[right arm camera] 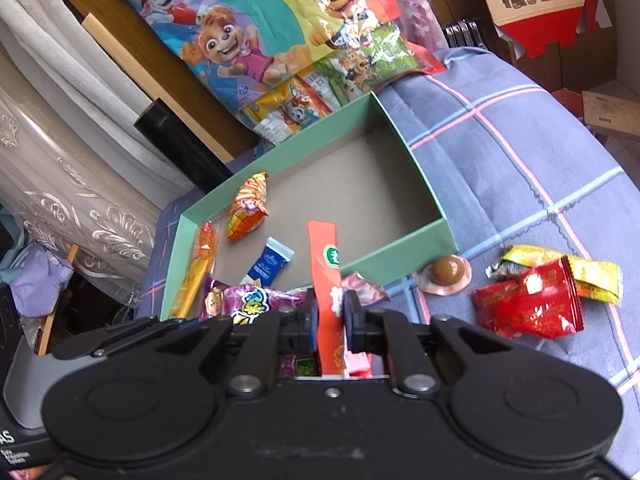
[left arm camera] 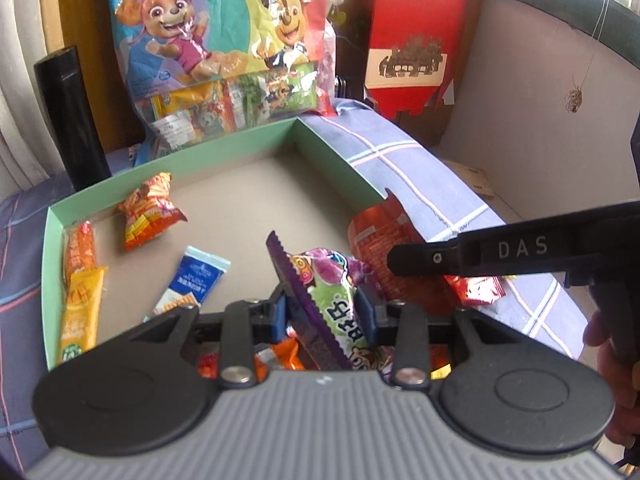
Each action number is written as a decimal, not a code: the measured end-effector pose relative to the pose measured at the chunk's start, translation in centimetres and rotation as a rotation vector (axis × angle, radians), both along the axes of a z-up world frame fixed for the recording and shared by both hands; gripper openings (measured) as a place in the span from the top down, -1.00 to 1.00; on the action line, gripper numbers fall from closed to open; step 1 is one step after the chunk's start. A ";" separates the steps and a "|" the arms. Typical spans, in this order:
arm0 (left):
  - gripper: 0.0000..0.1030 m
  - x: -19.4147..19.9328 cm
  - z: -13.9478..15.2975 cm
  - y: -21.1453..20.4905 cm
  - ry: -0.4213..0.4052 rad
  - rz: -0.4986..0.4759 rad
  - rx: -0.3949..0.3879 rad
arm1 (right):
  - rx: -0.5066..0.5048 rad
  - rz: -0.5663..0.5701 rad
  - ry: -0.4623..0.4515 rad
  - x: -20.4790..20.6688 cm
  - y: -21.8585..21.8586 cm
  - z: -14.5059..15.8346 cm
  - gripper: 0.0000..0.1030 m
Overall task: Organize snacks
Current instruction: 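Grasp the purple candy bag with the left tool while the right tool places the orange packet in the tray, then grasp the orange striped bag with the left tool while the right tool grasps the yellow WINSUN packet, then lower both held packets into the green tray and open both tools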
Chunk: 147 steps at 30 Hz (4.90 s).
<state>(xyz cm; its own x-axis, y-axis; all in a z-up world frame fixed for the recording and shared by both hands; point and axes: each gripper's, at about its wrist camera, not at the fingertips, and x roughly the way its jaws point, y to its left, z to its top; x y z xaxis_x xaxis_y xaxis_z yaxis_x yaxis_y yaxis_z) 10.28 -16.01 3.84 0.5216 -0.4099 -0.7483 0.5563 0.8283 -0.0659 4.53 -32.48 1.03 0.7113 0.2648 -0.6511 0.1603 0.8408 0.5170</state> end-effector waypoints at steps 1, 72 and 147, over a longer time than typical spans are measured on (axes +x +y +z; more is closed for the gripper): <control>0.33 0.4 0.5 0.0 -0.014 0.004 -0.004 | -0.002 0.002 -0.012 0.5 -0.1 0.6 0.75; -1.00 0.5 -4.3 0.8 0.043 0.146 0.156 | -0.299 -0.038 0.040 -1.1 1.3 0.0 -1.00; -0.02 -1.9 -3.5 5.7 0.085 0.116 -0.029 | -0.172 -0.058 0.060 -5.3 2.7 -3.2 0.02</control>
<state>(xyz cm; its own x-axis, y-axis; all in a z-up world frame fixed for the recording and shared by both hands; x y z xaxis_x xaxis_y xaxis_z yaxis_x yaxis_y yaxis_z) 8.37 -10.27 0.33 0.5021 -0.3726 -0.7804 0.4483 0.8838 -0.1336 -0.76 -29.83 -2.17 0.6808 0.1051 -0.7249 0.2375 0.9045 0.3542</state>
